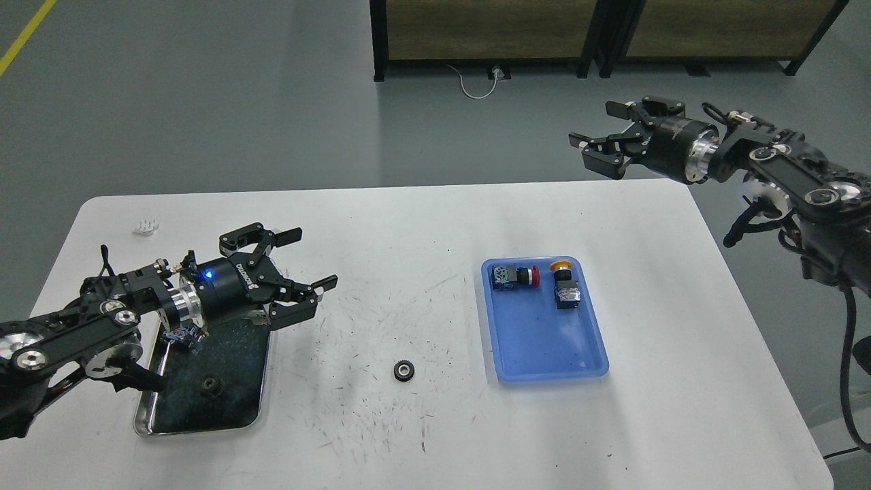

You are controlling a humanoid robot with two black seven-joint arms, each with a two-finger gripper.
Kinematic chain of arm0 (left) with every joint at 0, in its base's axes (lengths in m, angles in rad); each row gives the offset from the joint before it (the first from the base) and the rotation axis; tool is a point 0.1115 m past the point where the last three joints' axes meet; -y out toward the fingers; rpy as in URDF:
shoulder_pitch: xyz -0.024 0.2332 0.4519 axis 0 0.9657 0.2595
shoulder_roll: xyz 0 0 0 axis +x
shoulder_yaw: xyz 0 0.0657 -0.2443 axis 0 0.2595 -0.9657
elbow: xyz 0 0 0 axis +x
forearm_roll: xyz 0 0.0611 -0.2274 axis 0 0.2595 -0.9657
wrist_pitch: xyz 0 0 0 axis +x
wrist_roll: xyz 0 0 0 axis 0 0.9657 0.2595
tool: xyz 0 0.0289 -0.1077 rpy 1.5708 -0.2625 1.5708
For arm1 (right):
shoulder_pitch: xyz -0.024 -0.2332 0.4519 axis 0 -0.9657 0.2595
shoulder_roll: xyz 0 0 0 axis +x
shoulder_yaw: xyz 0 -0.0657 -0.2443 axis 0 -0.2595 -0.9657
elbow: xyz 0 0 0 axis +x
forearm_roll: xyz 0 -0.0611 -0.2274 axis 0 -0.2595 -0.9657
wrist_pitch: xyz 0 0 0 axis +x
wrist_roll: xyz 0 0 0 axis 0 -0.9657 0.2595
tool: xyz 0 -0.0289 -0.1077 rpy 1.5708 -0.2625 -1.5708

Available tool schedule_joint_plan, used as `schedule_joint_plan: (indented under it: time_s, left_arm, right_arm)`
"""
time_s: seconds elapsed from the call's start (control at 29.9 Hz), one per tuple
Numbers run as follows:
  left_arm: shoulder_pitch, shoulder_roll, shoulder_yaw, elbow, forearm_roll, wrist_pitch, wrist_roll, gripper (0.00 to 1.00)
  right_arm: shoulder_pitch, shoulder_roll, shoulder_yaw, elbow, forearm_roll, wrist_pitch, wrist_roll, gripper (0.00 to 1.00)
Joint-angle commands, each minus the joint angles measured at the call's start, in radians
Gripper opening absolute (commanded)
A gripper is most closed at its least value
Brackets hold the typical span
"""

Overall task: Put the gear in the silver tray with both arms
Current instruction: 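Reach the left gripper toward the black gear on the table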

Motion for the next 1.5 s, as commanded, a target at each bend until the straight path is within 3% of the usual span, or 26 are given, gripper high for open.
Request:
schedule_joint_plan:
  time_s: [0.0, 0.23, 0.57, 0.84, 1.14, 1.47]
  left_arm:
    - [0.008, -0.041, 0.076, 0.002, 0.011, 0.054, -0.009, 0.98]
    - [0.039, -0.104, 0.123, 0.003, 0.015, 0.112, -0.004, 0.98]
    - [0.091, -0.249, 0.169, 0.096, 0.013, 0.204, 0.013, 0.98]
    - [0.106, -0.374, 0.169, 0.262, 0.005, 0.203, -0.005, 0.98]
    - [0.114, -0.418, 0.169, 0.334, 0.002, 0.193, -0.018, 0.97]
    - [0.116, -0.414, 0.205, 0.333, 0.002, 0.184, -0.064, 0.79]
  right_arm:
    - [-0.003, -0.049, 0.037, 0.001, 0.008, -0.039, 0.0, 0.84]
    - [-0.006, -0.074, 0.087, -0.008, 0.051, -0.122, -0.001, 0.85]
    - [-0.015, -0.083, 0.09, -0.019, 0.053, -0.123, -0.001, 0.86]
    - [-0.019, -0.078, 0.089, -0.019, 0.051, -0.122, -0.001, 0.86]
    - [-0.02, -0.078, 0.081, -0.017, 0.05, -0.122, -0.001, 0.86]
    - [-0.026, -0.072, 0.081, -0.019, 0.048, -0.122, -0.001, 0.86]
